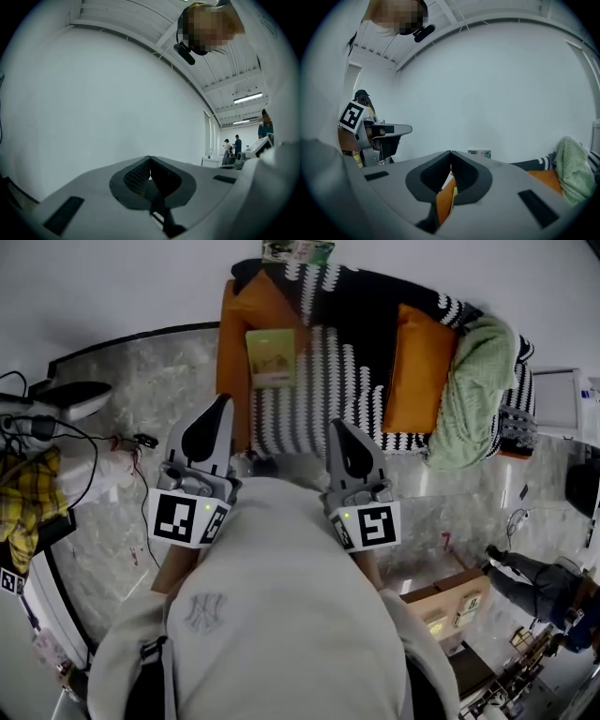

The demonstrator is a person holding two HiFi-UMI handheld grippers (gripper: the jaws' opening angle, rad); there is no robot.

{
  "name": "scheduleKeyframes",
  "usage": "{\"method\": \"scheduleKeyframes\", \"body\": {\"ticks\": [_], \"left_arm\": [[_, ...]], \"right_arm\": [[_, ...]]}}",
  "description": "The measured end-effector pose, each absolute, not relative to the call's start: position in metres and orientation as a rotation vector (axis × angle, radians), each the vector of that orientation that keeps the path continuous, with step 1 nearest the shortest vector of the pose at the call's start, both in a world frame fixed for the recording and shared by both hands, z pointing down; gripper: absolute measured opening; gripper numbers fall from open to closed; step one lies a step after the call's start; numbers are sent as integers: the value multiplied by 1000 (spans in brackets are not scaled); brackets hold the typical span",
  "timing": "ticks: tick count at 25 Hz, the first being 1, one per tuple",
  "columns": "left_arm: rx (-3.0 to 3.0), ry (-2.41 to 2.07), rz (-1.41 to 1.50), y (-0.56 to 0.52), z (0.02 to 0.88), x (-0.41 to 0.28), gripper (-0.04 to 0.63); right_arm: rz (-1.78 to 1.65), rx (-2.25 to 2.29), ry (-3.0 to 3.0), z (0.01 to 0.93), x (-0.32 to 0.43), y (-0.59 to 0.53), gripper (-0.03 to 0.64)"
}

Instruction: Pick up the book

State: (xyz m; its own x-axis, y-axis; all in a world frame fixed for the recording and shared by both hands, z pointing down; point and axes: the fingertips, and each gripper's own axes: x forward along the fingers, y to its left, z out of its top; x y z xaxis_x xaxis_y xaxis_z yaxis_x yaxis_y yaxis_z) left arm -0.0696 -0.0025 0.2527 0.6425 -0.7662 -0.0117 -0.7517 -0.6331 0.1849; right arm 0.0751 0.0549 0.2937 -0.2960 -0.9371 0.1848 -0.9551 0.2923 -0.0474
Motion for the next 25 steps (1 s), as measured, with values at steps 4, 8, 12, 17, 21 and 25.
{"method": "scheduleKeyframes", "body": {"ticks": [4, 8, 12, 17, 21, 25], "left_arm": [[2696, -1250, -129, -12, 255, -75, 11], [2692, -1250, -117, -11, 261, -80, 11], [2677, -1257, -105, -11, 267, -83, 11], [2662, -1253, -106, -19, 267, -80, 11], [2635, -1271, -100, -23, 270, -79, 11], [2605, -1301, -92, -33, 274, -75, 11]], "right_arm": [[228, 1791, -2425, 296, 68, 47, 17], [235, 1790, -2419, 301, 66, 48, 17], [241, 1782, -2412, 305, 65, 47, 17], [261, 1767, -2405, 304, 66, 40, 17], [282, 1733, -2406, 306, 68, 34, 17], [297, 1694, -2417, 308, 74, 23, 17]]}}
